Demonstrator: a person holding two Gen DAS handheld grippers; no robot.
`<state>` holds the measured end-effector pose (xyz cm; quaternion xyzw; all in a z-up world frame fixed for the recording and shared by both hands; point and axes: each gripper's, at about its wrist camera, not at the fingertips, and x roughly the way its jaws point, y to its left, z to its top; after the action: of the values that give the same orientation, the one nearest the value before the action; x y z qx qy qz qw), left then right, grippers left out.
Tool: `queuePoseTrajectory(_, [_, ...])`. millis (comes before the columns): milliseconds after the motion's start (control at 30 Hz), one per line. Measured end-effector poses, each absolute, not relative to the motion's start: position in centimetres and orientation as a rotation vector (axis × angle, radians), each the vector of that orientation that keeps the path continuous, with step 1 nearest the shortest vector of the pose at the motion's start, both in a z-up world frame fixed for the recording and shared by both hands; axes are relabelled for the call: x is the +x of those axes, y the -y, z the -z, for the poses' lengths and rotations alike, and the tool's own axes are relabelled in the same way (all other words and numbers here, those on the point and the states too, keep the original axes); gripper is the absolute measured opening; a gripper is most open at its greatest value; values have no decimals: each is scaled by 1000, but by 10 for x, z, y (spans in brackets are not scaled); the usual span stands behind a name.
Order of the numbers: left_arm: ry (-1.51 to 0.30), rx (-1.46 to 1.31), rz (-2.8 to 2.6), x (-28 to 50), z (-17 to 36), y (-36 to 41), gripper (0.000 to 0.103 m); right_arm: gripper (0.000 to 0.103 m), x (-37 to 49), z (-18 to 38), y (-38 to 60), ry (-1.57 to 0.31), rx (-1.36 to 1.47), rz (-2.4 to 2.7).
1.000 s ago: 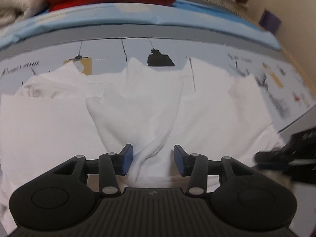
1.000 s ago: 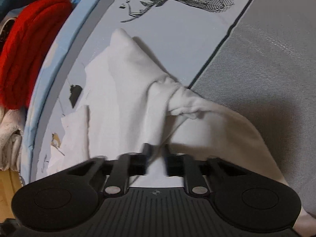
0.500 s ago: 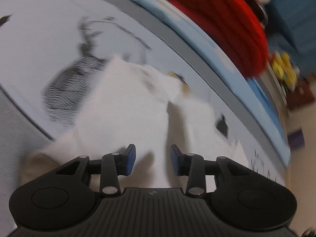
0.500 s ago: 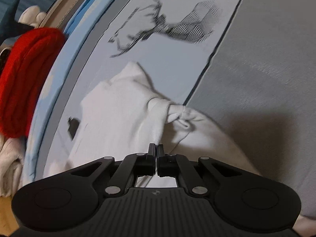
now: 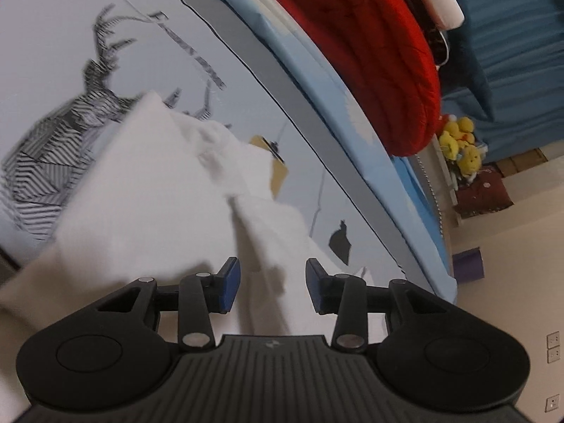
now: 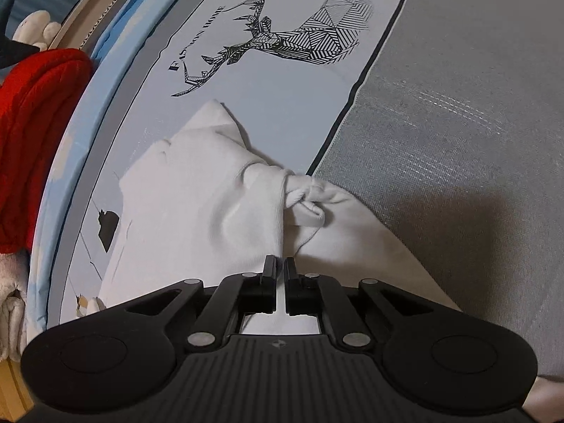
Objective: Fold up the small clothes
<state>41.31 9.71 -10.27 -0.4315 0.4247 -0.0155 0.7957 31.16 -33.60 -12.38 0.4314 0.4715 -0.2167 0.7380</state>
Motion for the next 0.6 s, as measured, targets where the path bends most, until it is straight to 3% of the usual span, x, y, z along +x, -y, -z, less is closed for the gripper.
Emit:
queuePoseTrajectory(67, [-925, -917, 55, 416, 107, -90, 40, 5, 313, 124, 338, -1040, 941, 467])
queuePoseTrajectory(100, [-928, -901, 67, 417, 108, -86, 22, 5, 313, 123, 338, -1043, 937, 460])
queuePoseTrajectory(133, [-931, -874, 82, 419, 110, -82, 11, 5, 314, 123, 338, -1044, 929, 452])
queuePoseTrajectory(167, [-928, -844, 84, 421, 110, -79, 6, 2, 315, 122, 337, -1043, 925, 447])
queuePoseTrajectory(300, [-823, -780, 12, 394, 74, -87, 5, 1, 313, 115, 339, -1009, 933, 437])
queuePoseTrajectory(467, [-805, -851, -104, 339, 53, -98, 8, 0, 309, 112, 343, -991, 924, 466])
queuePoseTrajectory(533, [-903, -955, -141, 332, 76, -106, 27, 0, 307, 116, 345, -1013, 943, 470])
queuePoseTrajectory(567, [-951, -1017, -165, 332, 89, -111, 42, 1, 306, 118, 345, -1019, 951, 469])
queuePoseTrajectory(600, [-976, -1054, -198, 332, 98, -117, 44, 3, 305, 118, 344, -1021, 954, 470])
